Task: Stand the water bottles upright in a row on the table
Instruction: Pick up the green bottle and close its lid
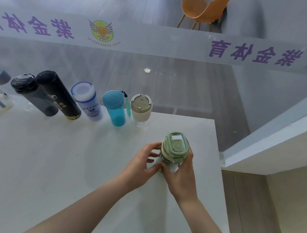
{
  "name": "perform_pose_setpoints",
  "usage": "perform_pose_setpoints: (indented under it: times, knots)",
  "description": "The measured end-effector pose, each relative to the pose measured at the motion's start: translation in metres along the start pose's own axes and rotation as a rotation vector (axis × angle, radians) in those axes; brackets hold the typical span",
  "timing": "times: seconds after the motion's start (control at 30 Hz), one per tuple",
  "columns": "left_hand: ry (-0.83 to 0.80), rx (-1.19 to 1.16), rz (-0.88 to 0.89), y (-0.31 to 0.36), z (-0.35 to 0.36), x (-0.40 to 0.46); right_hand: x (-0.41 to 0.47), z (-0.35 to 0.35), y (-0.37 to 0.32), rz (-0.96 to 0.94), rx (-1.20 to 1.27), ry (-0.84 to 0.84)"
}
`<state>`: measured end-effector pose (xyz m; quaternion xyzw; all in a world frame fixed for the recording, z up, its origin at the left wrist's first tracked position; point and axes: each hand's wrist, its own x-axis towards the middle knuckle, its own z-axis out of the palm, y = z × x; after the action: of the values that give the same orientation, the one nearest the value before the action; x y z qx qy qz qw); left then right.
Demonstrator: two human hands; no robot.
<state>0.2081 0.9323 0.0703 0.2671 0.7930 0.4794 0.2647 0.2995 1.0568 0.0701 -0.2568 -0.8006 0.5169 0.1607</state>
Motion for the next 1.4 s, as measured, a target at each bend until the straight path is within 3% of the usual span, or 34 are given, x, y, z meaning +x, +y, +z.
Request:
perform_pose_setpoints:
  times: [0.13, 0.33, 0.4, 1.03, 1.4]
  knots:
    - [-0.038, 0.123, -0.076, -0.026, -0.008, 0.002, -0.001, 0.011, 0.003, -0.004, -0.057, 0.07]
    - [-0.223, 0.747, -0.408, -0.087, -0.035, 0.002, 0.008, 0.017, 0.011, 0.033, -0.085, 0.1]
    - [-0.253, 0.854, -0.483, -0.102, -0.041, -0.003, 0.018, 0.017, 0.012, 0.046, -0.063, 0.106]
    - [-0.261, 1.004, -0.45, -0.126, -0.039, -0.009, 0.148, 0.03, 0.001, 0.007, -0.049, 0.203]
    - [-0.252, 0.985, -0.438, -0.131, -0.038, -0.01, 0.158, 0.031, 0.006, 0.026, -0.063, 0.211]
